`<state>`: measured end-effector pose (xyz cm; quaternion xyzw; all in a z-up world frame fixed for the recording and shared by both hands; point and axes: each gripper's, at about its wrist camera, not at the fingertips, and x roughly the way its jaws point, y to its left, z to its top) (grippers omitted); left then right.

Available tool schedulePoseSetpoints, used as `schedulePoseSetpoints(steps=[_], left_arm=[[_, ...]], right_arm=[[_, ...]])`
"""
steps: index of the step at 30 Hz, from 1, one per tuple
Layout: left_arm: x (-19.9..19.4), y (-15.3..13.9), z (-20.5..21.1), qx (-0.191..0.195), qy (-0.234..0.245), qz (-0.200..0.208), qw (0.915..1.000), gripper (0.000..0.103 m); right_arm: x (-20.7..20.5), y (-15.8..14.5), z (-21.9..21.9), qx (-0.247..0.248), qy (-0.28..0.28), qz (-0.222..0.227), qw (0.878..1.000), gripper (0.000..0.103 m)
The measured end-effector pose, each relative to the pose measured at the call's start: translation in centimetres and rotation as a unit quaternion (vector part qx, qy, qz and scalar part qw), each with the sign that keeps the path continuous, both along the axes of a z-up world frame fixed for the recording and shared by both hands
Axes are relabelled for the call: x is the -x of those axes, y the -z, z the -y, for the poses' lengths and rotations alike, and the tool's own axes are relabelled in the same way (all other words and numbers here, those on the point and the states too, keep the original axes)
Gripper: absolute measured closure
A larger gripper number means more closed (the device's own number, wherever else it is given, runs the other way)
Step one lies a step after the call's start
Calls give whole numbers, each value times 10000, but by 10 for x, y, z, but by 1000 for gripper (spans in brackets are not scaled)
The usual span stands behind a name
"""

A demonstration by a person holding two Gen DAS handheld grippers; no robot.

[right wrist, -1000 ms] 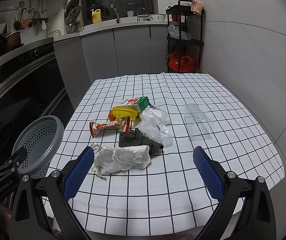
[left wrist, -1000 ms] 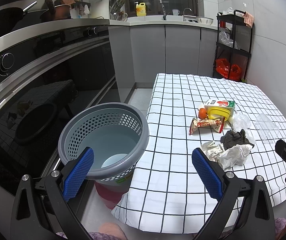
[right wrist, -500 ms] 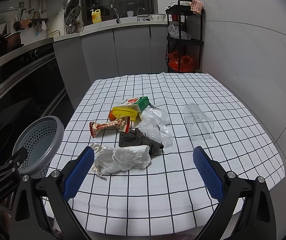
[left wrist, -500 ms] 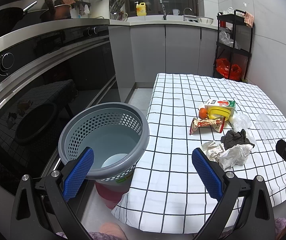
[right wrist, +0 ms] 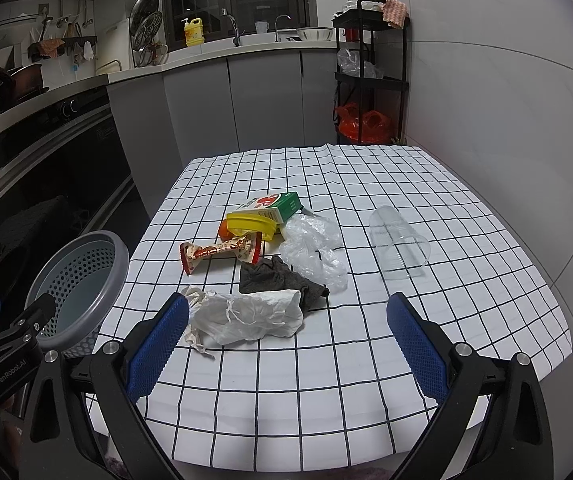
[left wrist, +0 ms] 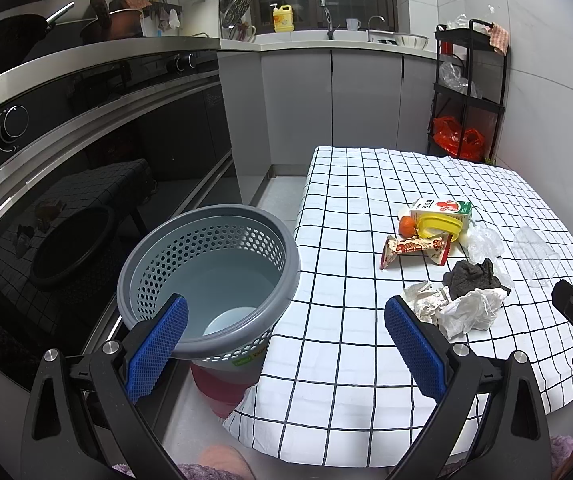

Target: Collect trash

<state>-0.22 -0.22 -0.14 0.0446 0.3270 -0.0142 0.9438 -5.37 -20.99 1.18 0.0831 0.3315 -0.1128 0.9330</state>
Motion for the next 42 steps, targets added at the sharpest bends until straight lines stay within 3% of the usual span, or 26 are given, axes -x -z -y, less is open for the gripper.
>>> schedulePoseSetpoints(steps=[25, 42], left_arm=[[-3, 6, -2, 24, 24, -50, 10000, 6], [-20, 31, 33, 93, 360, -359, 9987, 6]], right_arm=[[2, 3, 4, -124, -73, -14, 9999, 8], [12, 44, 82, -224, 382, -540, 9976, 8]])
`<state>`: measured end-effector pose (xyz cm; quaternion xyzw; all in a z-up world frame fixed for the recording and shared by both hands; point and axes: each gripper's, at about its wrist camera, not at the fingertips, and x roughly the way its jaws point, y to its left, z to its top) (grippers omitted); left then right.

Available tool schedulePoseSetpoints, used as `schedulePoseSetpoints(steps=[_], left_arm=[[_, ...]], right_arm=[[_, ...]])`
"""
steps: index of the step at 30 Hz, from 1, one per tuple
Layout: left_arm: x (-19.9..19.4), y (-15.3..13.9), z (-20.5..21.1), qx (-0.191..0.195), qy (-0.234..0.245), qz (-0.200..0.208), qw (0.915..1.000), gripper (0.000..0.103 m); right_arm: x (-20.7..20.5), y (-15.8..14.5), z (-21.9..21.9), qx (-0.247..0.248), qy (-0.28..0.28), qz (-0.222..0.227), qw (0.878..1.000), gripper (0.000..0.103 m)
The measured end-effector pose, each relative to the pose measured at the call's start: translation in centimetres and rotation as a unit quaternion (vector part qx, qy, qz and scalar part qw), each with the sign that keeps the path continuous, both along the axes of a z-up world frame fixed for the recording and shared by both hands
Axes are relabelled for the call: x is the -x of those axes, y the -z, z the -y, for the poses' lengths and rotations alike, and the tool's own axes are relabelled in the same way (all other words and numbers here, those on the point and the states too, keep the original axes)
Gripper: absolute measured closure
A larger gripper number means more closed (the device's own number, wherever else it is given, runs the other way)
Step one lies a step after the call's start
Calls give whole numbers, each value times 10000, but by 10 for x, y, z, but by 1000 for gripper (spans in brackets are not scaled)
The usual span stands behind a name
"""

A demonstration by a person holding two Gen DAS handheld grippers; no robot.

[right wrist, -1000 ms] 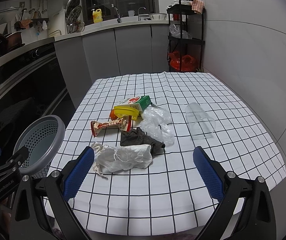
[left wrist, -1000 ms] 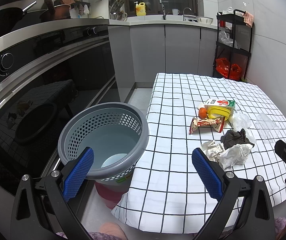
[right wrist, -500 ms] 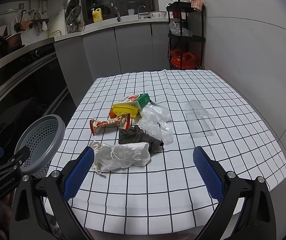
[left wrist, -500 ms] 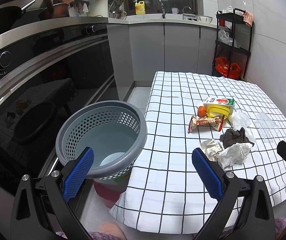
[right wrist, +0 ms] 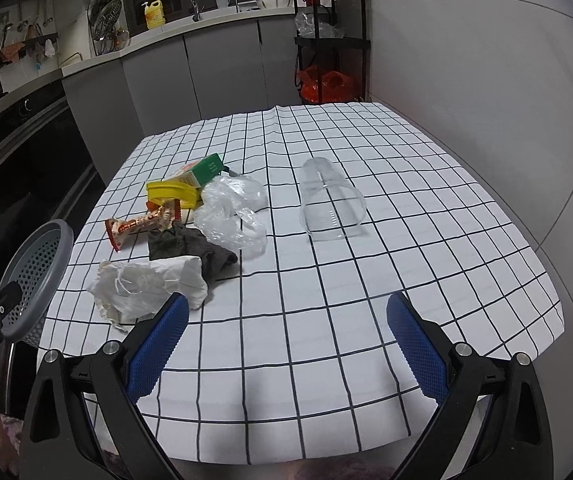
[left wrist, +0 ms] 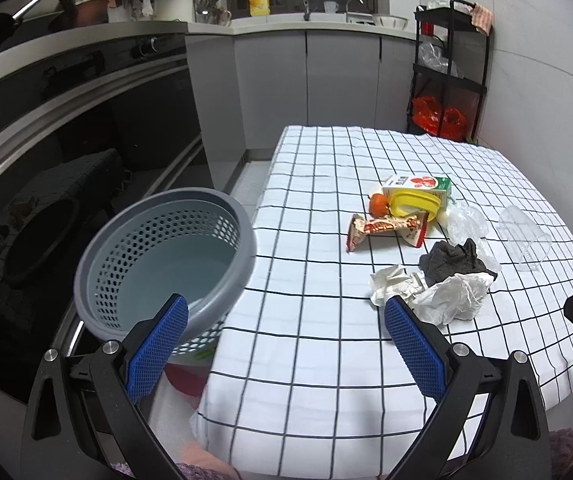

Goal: Collect trash
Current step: 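Reach the right gripper to the clear plastic cup and close on it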

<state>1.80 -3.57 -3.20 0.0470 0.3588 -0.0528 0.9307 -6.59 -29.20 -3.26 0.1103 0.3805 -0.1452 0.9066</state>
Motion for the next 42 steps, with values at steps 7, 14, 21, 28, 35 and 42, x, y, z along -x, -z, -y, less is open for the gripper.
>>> schedulePoseSetpoints(steps=[7, 14, 21, 28, 35, 42], left_arm=[[-14, 15, 12, 34, 75, -218, 9997, 6], [-18, 22, 21, -43, 84, -255, 9996, 6], [-23, 28, 21, -46, 29, -321, 9995, 6], [-27, 33, 23, -134, -17, -342, 9993, 7], [-29, 37, 26, -196, -15, -355, 9992, 7], [-27, 38, 29, -210, 31, -295, 9993, 6]], right_arm=[[-18, 1, 15, 134, 32, -32, 9999, 8], [-53, 9, 48, 353, 236, -56, 9991, 8], [-88, 30, 72, 308, 216, -198, 9991, 8], [-122, 47, 87, 228, 167, -409, 9988, 8], [-139, 62, 98, 214, 202, -628, 9976, 9], [-142, 63, 103, 138, 146, -605, 9980, 37]])
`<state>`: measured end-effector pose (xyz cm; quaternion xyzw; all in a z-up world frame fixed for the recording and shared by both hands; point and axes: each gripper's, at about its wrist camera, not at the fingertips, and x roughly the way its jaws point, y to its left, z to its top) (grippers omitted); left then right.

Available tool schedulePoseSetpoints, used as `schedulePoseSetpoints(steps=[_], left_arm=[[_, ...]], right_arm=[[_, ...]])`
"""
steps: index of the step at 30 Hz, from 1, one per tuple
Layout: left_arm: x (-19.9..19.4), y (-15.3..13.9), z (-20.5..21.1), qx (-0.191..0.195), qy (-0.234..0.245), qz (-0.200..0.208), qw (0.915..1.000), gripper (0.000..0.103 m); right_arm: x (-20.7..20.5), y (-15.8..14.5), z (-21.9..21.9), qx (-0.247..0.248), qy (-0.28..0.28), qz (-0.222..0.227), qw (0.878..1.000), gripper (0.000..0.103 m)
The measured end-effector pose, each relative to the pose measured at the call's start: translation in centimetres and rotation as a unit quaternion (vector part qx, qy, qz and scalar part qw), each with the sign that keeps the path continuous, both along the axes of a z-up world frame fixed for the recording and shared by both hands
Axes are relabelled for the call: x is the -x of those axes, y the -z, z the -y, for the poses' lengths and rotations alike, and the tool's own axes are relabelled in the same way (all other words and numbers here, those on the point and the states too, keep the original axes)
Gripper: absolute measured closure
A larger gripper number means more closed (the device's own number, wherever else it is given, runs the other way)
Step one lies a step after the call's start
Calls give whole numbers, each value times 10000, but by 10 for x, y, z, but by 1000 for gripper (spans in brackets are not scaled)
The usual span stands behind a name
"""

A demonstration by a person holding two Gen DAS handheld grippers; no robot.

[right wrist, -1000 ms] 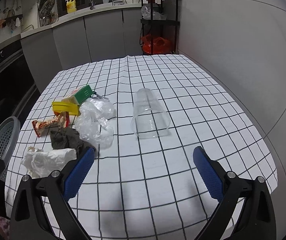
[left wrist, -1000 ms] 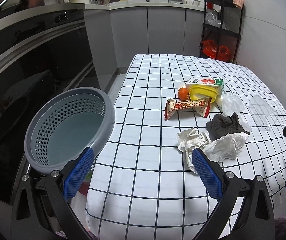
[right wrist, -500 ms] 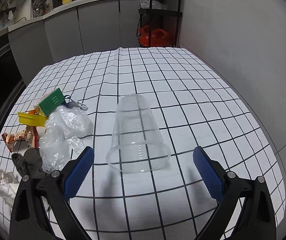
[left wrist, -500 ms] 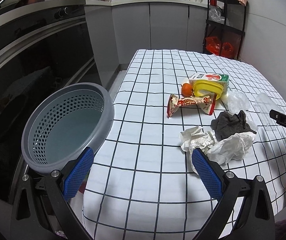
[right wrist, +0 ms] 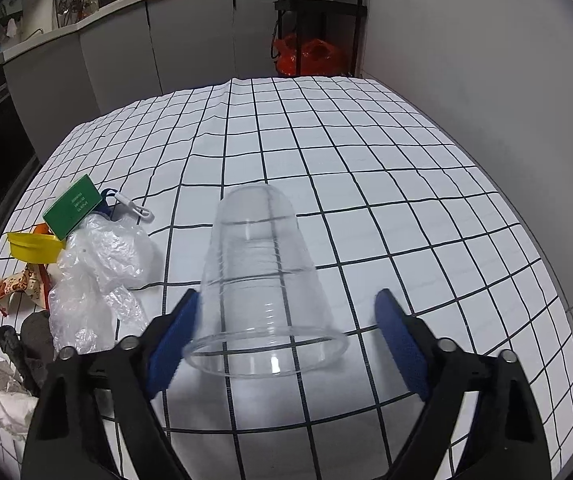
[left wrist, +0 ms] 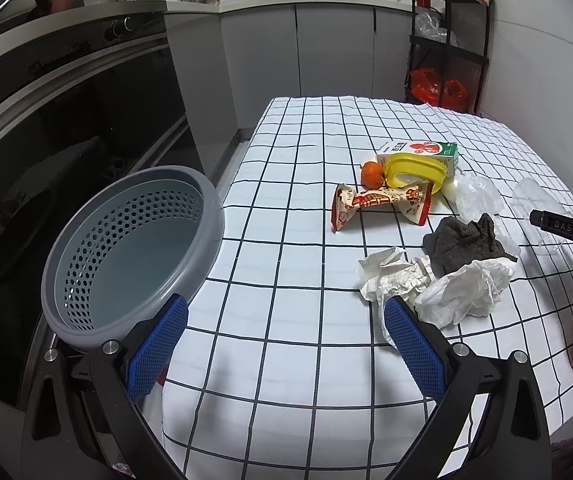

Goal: Collect trash
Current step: 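Reach the right gripper to the clear plastic cup and close on it, then grasp the white tissue with the left gripper while the right gripper holds the cup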

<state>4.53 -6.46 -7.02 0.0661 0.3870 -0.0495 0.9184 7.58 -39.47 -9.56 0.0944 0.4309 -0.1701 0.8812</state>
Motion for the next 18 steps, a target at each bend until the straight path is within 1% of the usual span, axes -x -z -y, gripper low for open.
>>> schedulePoseSetpoints(steps=[3, 7, 9, 12, 18], left_arm=[[2, -1, 1, -11, 11, 44, 10000, 7], [5, -2, 1, 23, 62, 90, 9999, 7], [7, -3, 3, 98, 147, 116, 9998, 7], [12, -3, 9, 93, 288, 179, 9994, 7], [18, -4, 30, 202, 616, 231, 9976, 7]], right_arm=[[-3, 1, -1, -24, -103, -22, 9999, 37], [5, -6, -7, -81, -191, 141, 9997, 37], [13, -14, -7, -197, -148, 268, 9993, 37], [25, -25, -5, -408, -90, 435, 9982, 37], [53, -38, -9, -541, -18, 571, 9969, 37]])
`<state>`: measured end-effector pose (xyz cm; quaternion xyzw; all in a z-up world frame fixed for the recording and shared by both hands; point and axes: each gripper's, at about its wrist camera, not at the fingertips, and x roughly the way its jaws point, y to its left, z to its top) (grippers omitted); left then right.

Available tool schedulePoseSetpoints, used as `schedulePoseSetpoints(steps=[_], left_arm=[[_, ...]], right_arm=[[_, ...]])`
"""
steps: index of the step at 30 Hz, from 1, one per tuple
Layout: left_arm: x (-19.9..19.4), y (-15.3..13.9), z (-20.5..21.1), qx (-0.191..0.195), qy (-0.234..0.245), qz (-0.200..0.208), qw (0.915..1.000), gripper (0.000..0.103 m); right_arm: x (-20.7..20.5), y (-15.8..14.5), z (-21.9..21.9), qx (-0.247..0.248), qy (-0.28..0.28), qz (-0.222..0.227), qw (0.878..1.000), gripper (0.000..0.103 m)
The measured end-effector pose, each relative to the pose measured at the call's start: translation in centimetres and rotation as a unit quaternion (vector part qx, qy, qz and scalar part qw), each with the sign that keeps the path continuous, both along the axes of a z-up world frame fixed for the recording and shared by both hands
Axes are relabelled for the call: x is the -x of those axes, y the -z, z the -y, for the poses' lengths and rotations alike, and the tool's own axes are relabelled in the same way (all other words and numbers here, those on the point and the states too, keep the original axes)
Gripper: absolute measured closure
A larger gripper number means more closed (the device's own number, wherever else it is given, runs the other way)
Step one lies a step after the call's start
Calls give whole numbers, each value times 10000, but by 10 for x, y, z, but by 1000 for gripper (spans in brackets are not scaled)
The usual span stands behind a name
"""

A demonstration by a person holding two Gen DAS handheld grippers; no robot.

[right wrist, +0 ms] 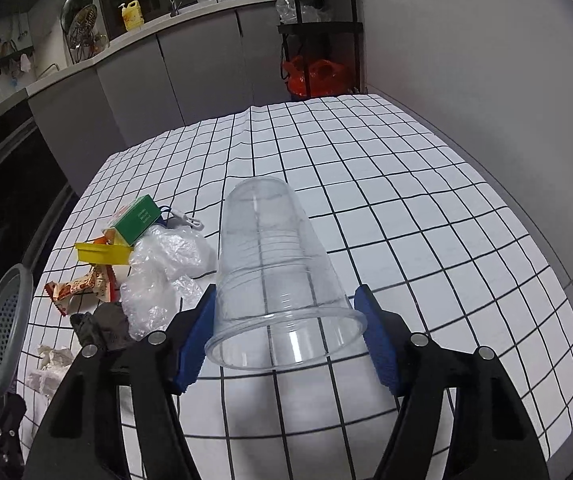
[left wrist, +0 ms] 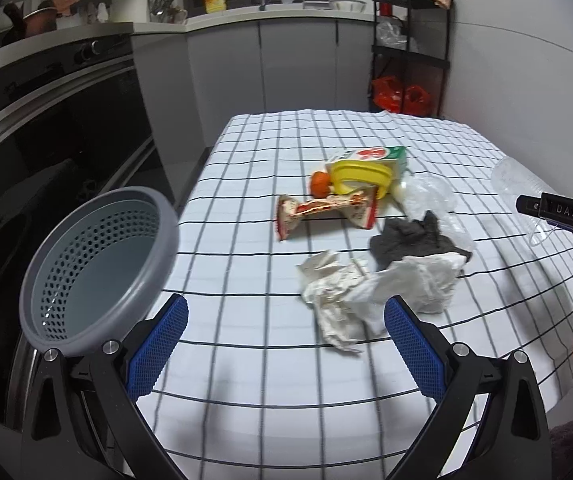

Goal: Collect trash
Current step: 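Grasp the white tissue with the left gripper while the right gripper holds the cup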

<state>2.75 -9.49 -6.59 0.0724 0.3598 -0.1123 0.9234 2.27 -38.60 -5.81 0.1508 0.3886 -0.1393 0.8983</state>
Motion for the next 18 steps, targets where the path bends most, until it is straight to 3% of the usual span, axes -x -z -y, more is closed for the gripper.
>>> schedulePoseSetpoints(steps=[4, 11, 18], left_arm=[[1, 1, 15, 24, 150, 28, 9999, 7], [-8, 17, 14, -178, -18, -123, 9998, 7], [-6, 9, 30, -96, 134, 176, 9997, 7]], right_arm=[[24, 0, -4, -237, 4, 70, 9997, 37], [34, -4, -14, -329, -192, 158, 9991, 37], [29, -12, -26, -363, -403, 253, 9982, 37]])
